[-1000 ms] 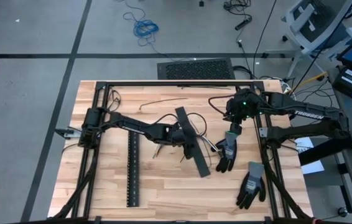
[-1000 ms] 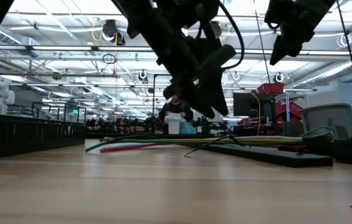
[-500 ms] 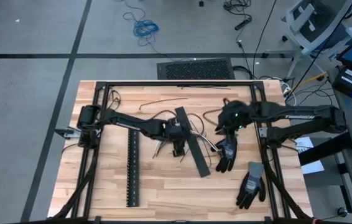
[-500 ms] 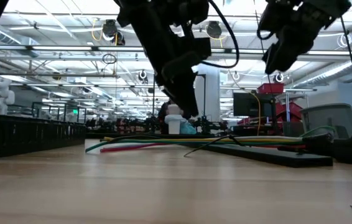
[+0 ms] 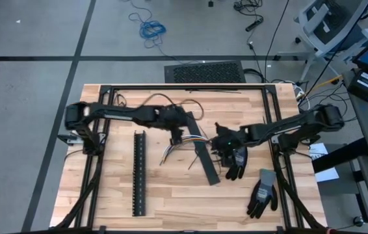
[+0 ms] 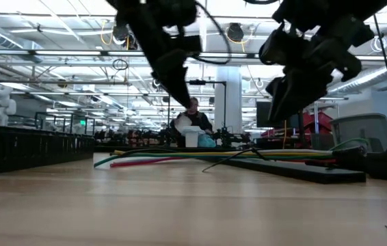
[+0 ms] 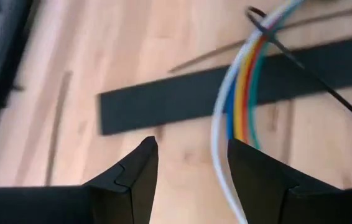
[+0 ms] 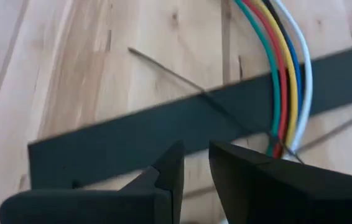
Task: Ziptie cables
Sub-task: Wrap the black zip tie on the cables
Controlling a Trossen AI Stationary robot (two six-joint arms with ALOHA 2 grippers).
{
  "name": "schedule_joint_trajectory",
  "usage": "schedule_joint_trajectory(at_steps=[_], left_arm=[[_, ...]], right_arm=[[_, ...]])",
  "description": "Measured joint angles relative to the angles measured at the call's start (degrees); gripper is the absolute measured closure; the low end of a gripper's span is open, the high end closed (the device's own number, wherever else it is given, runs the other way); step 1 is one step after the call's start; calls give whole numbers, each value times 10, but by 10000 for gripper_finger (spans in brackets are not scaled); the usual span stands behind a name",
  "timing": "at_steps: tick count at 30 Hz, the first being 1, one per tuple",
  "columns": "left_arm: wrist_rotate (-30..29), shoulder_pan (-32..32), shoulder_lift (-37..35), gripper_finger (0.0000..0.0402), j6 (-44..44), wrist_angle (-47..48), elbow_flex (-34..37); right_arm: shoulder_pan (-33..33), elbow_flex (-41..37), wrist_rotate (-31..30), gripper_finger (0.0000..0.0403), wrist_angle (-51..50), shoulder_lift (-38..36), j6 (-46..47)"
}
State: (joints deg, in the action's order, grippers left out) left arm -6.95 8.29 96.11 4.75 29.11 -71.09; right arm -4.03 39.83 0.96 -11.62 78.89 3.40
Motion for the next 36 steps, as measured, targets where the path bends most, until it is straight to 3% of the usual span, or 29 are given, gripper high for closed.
schedule_joint_trajectory(at_steps=[8,16,22,28,36], left_arm=[[-4,40,-165,212,-77,-130,152],[9,26,-207,212,-115,-207,202],[50,-5,-154,212,-115,-291,222],[106,-45,-31,212,-180,-386,209],[91,-64,101,212,-225,-354,73]], right_arm=[[6,0,-71,337,47,56,-58],[14,30,-101,337,44,67,-84],[61,118,-240,337,-138,29,-43],[148,141,-230,337,-240,-72,-12],[204,141,-200,337,-309,-200,-8]])
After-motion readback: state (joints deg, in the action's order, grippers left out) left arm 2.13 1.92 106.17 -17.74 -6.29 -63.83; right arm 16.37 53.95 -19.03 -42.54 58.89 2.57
